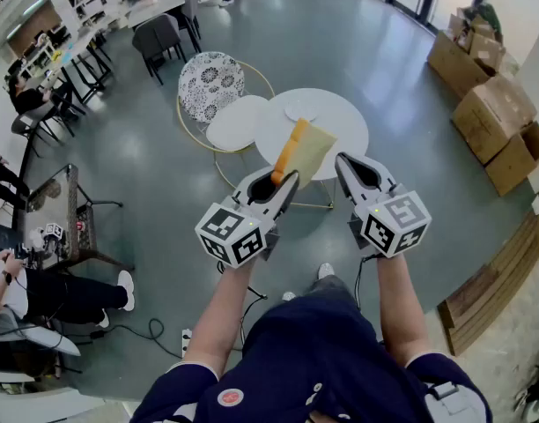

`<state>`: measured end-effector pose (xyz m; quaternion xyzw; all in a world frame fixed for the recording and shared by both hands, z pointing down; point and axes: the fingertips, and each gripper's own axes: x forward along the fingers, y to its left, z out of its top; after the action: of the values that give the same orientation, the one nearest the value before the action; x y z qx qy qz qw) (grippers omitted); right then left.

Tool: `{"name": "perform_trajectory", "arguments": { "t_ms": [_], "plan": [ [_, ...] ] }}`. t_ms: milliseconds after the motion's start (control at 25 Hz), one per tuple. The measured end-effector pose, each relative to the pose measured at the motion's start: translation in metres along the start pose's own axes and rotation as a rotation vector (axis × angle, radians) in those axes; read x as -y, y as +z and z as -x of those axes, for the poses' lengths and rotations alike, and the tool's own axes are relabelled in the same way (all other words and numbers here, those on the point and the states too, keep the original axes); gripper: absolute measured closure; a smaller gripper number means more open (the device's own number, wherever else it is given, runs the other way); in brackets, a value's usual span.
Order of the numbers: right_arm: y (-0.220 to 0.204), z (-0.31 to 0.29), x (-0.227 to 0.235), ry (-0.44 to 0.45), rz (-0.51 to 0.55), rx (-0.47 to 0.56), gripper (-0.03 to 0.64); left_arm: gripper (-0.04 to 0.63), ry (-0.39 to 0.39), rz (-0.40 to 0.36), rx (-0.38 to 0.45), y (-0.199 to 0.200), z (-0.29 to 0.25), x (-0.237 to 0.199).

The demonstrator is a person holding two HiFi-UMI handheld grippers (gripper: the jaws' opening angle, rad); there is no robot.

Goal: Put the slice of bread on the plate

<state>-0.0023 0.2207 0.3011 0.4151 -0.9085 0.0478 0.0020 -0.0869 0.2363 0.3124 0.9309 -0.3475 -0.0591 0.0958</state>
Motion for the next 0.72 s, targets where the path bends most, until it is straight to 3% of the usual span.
{"name": "perform_trajectory", "arguments": {
  "t_ms": [720],
  "plan": [
    [-0.009, -0.018, 0.003, 0.016, -0.014, 0.015, 0.611, 0.503, 0.003, 0.005, 0.011, -0.008, -0.003, -0.022]
  ]
}}
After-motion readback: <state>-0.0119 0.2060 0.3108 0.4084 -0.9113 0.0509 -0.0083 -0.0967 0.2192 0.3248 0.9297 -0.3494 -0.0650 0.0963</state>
